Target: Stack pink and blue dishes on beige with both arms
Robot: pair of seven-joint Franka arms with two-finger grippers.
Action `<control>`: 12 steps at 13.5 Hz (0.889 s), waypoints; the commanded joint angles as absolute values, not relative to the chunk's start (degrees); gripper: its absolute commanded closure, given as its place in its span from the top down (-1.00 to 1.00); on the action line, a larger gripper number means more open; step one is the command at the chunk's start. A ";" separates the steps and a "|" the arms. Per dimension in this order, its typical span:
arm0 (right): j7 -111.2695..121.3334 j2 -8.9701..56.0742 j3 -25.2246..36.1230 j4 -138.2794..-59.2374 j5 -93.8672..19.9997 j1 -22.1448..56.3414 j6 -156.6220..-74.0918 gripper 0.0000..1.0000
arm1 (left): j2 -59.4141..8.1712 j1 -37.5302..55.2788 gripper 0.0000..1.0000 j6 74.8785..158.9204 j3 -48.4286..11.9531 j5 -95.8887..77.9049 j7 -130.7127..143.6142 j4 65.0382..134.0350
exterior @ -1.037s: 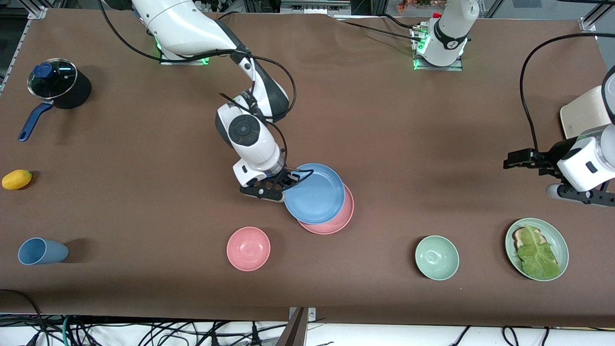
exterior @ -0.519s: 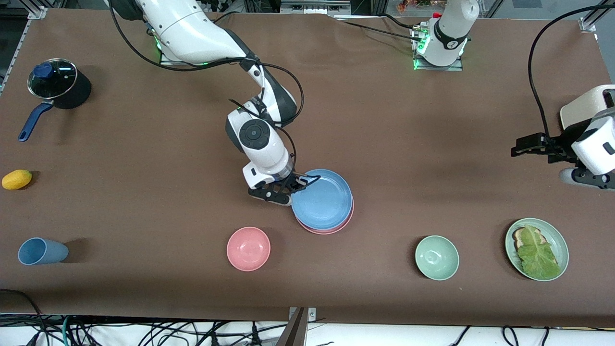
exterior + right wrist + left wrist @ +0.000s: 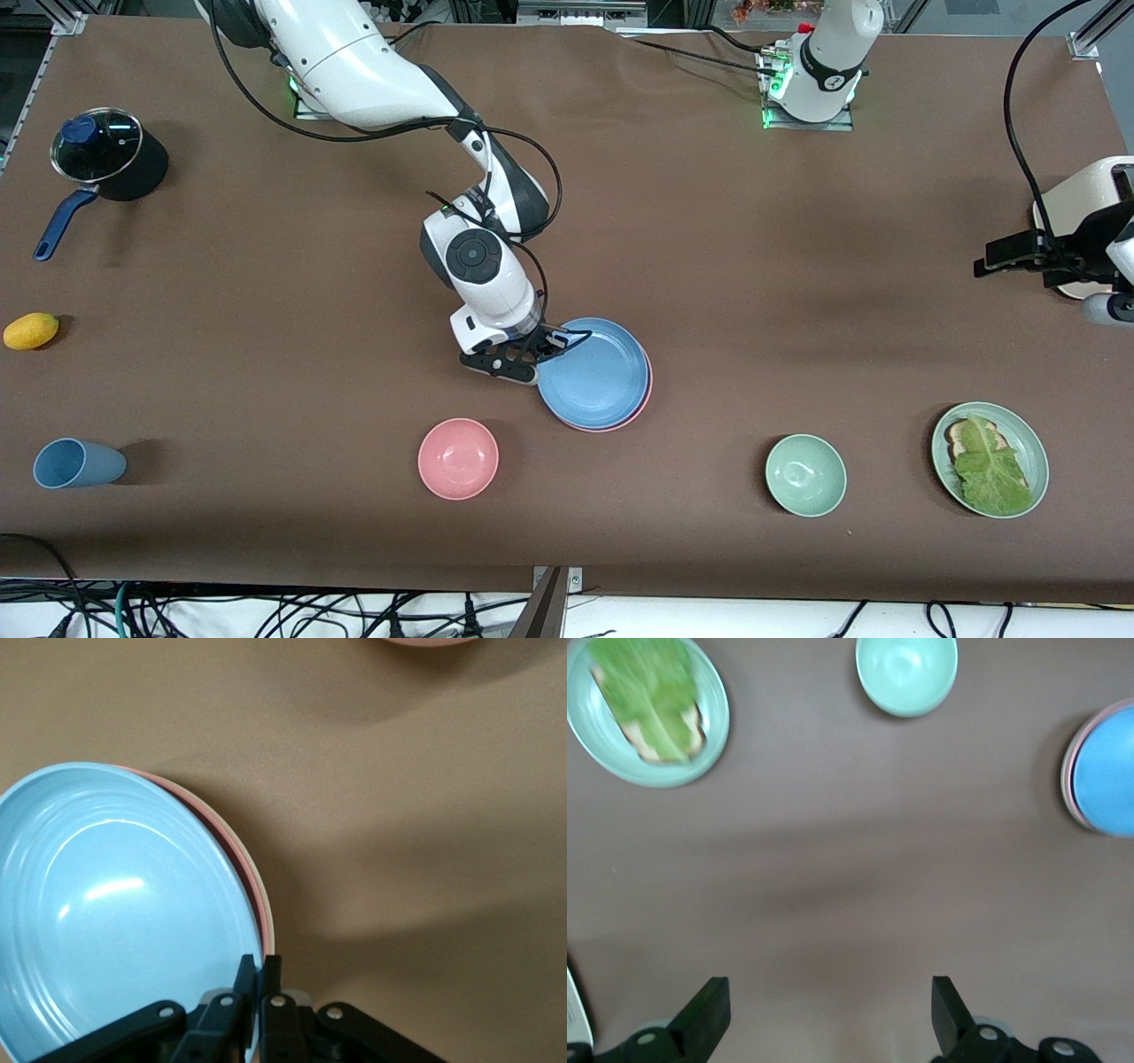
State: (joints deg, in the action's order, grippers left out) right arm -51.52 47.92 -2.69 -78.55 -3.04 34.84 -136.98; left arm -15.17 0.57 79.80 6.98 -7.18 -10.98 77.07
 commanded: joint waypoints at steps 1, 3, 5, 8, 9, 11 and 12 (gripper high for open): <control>-52.91 49.04 -2.37 -76.29 -1.93 35.33 -137.11 -0.41 | -13.53 1.41 1.00 76.64 6.33 -2.82 -10.90 77.87; -52.74 48.96 -2.20 -76.29 -1.93 35.33 -136.93 -0.02 | -11.79 1.06 1.00 76.64 6.68 -3.68 -11.42 77.34; -52.47 48.43 -1.58 -76.29 -1.85 35.33 -136.50 0.17 | -10.03 1.58 1.00 75.94 6.16 -3.78 -10.55 77.26; -51.60 46.50 0.25 -76.03 -1.32 34.98 -131.42 0.51 | -9.41 3.34 1.00 73.39 5.98 -3.61 -1.63 76.91; -51.16 45.36 0.96 -75.07 -1.23 34.81 -128.35 0.66 | -8.97 3.77 1.00 73.21 5.02 -3.34 0.59 76.90; -46.08 43.26 2.80 -73.74 -1.23 34.37 -122.11 0.85 | -8.26 3.60 1.00 73.30 3.43 -2.73 0.35 76.90; -42.40 41.24 3.86 -74.00 -1.67 33.84 -120.34 0.97 | -8.00 3.60 1.00 73.30 3.34 -2.72 0.00 76.99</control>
